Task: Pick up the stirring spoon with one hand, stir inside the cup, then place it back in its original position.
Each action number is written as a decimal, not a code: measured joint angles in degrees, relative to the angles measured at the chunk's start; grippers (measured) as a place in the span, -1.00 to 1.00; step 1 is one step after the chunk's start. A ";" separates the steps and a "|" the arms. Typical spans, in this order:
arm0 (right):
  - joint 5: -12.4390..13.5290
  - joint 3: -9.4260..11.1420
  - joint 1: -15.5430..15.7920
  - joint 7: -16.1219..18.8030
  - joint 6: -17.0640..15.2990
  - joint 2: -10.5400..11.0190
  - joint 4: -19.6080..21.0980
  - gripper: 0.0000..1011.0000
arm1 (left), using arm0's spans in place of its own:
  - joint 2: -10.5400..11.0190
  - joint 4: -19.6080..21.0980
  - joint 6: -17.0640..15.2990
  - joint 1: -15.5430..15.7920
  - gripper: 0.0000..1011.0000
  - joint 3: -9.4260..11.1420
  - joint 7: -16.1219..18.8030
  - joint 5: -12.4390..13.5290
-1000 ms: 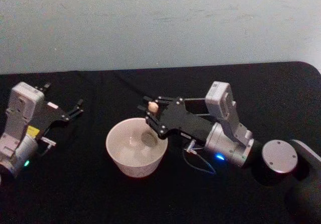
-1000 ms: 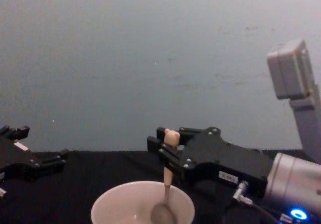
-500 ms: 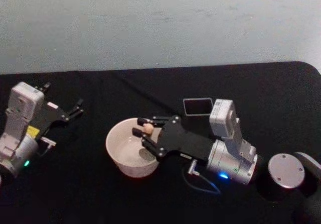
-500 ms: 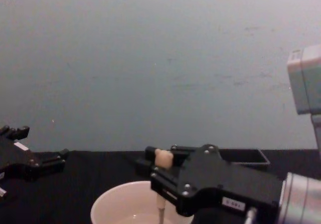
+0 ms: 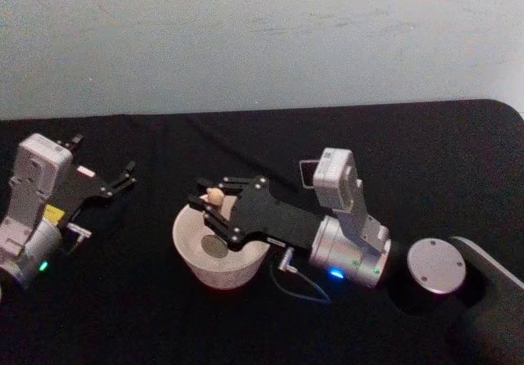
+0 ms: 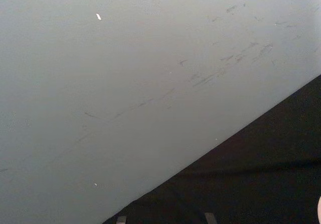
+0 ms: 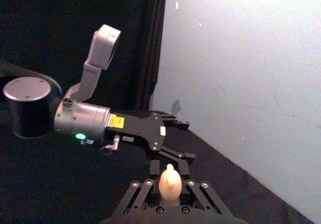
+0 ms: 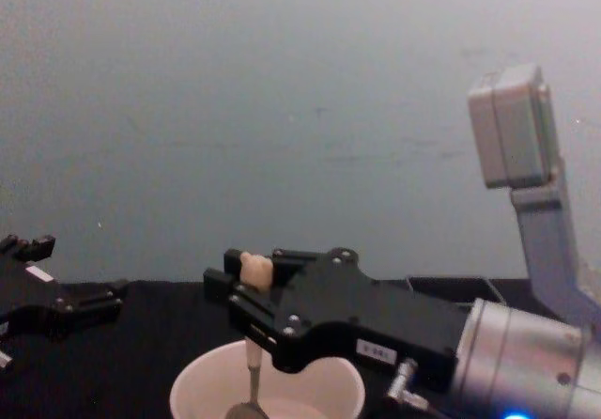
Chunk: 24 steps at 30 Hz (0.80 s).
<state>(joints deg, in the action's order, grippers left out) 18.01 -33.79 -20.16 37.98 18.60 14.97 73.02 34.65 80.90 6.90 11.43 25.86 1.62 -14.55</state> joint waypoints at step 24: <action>-1.77 1.82 -3.02 -2.76 0.75 -2.17 -5.11 -0.58 | 0.00 0.00 0.00 0.00 0.98 0.00 0.00 0.00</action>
<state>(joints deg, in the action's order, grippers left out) 16.25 -31.97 -23.18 35.22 19.36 12.79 67.91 34.65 80.90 6.91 11.43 25.86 1.62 -14.55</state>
